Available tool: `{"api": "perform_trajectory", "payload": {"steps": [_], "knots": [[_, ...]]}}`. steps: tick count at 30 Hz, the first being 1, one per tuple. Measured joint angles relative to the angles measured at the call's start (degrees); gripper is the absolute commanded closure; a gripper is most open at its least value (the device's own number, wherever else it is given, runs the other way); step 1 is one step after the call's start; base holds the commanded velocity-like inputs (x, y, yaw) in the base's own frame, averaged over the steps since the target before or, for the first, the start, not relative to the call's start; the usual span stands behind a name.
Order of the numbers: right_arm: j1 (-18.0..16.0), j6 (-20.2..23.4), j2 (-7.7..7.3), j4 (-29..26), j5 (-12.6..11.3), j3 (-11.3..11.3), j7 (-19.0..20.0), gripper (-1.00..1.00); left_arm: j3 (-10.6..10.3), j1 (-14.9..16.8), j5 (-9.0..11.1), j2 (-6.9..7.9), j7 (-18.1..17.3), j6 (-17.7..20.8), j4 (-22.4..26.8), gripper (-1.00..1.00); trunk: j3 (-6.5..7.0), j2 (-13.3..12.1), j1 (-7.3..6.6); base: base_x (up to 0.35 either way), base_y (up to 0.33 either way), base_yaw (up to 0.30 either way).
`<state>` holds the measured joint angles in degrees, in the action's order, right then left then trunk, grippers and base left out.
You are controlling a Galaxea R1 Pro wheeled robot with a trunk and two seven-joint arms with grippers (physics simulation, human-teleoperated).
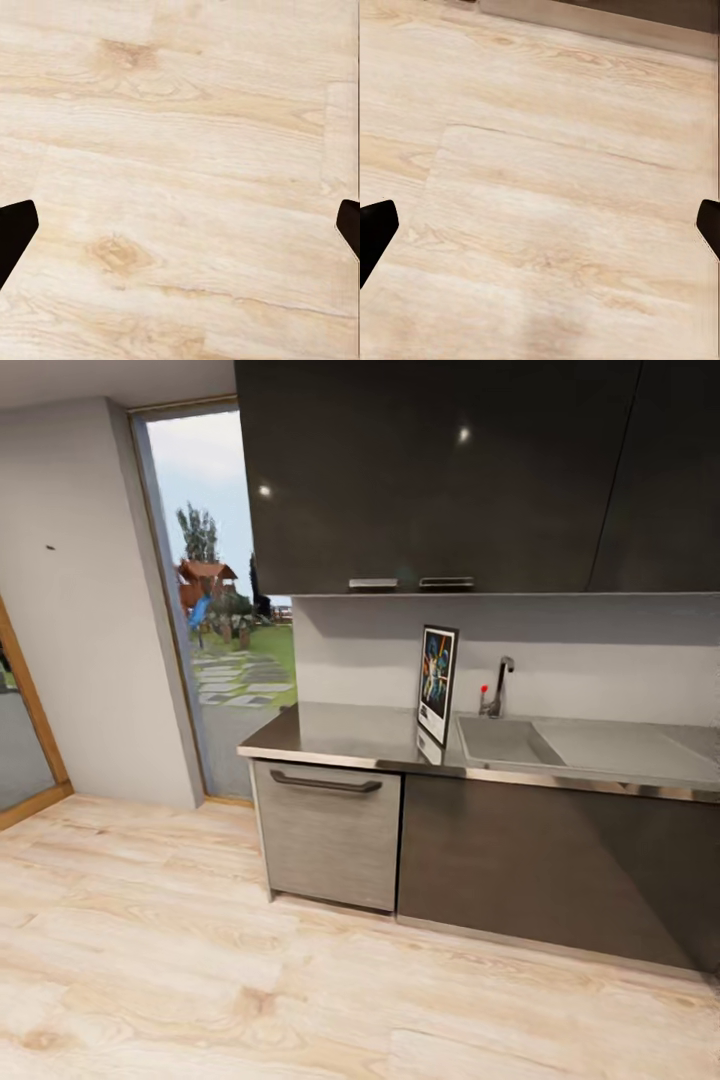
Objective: Pick up the poster from the kitchen countertop and hang it on one of the wall nails in the kitchen.
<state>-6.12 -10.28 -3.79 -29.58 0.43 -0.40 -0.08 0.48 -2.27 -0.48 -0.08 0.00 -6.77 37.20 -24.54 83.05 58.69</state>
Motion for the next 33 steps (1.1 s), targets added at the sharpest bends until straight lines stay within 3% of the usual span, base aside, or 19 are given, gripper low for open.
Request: {"api": "perform_trajectory", "payload": {"steps": [11,26,28,31,32,33], "knots": [[0.0,0.1,0.00,0.0,0.0,0.1,0.0,-1.00,0.0,0.0,0.0,0.00,0.0,0.0,0.0,-1.00,-0.46,0.0,0.00,0.310,-0.116,-0.085],[0.0,0.0,-0.17,0.0,-0.3,-0.1,0.0,-1.00,-0.4,0.0,0.1,-0.19,0.1,0.0,0.6,-1.00,-0.30,0.0,0.02,0.249,-0.154,-0.271],[0.0,-0.1,-0.68,-0.2,-0.4,-1.3,0.0,-1.00,-0.5,0.0,0.2,-0.29,0.1,-0.1,1.3,-1.00,-0.28,0.0,0.03,0.060,-0.034,-0.102],[0.0,-0.6,-1.39,-0.3,-0.5,-6.4,0.2,-1.00,-0.5,0.0,0.2,-0.82,0.2,-0.1,4.7,-1.00,-0.26,0.0,0.03,0.028,-0.016,-0.047],[0.0,-1.9,-1.72,-0.4,-0.5,-11.3,0.4,-1.00,-0.5,0.0,0.2,-1.52,0.2,0.2,9.2,-1.00,-0.25,0.0,0.03,0.008,-0.005,-0.013],[0.0,-3.9,-1.92,-0.6,-0.5,-14.3,0.7,-1.00,-0.5,0.0,0.2,-2.22,0.1,0.4,14.4,-1.00,-0.25,0.0,0.03,0.006,-0.004,-0.011]]}}
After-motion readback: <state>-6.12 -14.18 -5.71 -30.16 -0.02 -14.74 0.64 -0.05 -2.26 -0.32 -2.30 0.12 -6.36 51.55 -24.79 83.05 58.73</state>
